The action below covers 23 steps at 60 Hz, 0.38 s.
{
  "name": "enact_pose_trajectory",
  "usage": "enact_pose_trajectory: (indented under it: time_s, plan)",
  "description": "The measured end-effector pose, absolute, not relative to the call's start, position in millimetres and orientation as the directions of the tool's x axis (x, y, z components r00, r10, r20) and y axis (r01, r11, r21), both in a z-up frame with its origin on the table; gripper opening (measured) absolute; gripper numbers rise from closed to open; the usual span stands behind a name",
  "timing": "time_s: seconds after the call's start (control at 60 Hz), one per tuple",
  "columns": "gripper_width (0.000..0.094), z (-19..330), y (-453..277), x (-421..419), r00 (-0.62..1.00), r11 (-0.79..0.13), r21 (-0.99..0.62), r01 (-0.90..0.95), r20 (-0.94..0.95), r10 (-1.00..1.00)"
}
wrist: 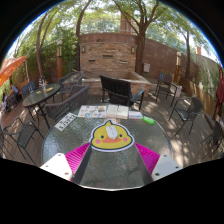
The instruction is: Arrange mouse
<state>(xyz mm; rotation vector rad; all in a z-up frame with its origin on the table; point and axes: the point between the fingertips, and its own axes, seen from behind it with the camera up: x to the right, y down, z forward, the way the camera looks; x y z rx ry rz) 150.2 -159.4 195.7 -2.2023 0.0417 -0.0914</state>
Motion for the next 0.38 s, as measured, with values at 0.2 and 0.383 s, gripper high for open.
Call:
enact_pose_trajectory:
  time_s: [0.2, 0.383]
  plan:
    - [0.0858, 207, -211, 138, 0.994, -0.583, -0.812, 0.023, 0.083, -0.076]
    - [0.0856, 212, -224, 139, 0.991, -0.577, -0.816, 0.026, 0.099, -0.095]
